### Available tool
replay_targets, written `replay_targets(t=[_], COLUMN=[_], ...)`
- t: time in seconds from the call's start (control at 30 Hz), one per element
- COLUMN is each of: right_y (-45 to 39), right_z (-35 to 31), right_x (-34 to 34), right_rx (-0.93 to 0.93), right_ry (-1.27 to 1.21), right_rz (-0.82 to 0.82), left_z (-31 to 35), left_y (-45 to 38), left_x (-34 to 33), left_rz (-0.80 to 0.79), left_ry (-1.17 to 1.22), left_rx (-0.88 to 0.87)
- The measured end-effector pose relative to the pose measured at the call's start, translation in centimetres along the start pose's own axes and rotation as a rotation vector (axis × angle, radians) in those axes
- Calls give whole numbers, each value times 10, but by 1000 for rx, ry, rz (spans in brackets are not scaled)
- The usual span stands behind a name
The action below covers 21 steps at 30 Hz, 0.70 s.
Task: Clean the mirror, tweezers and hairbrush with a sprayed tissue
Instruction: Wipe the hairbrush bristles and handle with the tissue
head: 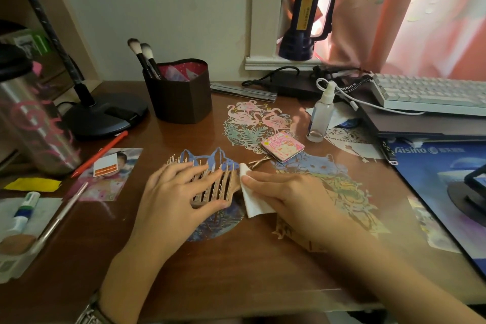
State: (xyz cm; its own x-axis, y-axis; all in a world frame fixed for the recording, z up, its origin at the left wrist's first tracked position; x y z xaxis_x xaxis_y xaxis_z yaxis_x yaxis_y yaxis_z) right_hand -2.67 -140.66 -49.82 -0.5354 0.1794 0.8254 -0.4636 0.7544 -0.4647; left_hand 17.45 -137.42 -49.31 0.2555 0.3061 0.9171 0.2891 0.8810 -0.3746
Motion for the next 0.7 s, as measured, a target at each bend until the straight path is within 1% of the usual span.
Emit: replay_targets(t=[0.13, 0.4, 0.53, 0.7], right_y=[3, 30, 32, 21], right_z=[4, 37, 41, 30], right_x=[1, 24, 27, 14], right_rx=[15, -22, -42, -51], right_ry=[0, 54, 3, -63], right_rz=[-13, -3, 8, 25], left_z=[0, -2, -2, -1], left_y=[1, 2, 2, 1], left_x=[0, -2, -1, -2], left_rz=[0, 12, 22, 20], left_ry=[-8, -1, 23, 21], left_rx=[-4, -11, -3, -5])
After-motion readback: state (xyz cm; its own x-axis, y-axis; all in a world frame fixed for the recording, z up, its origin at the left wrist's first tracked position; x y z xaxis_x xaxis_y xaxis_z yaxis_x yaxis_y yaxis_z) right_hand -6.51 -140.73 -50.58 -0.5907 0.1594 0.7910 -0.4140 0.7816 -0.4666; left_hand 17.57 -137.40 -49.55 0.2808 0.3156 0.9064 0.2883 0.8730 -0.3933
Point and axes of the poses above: each hand's wrist, its own y-axis away from the middle knuckle, its own x-axis out of the back of the hand, z = x × y, the point moved 4 cm from there along -y, towards the middle knuckle, and after that the axes turned 11 degrees about -x, right-handed, at the moved point
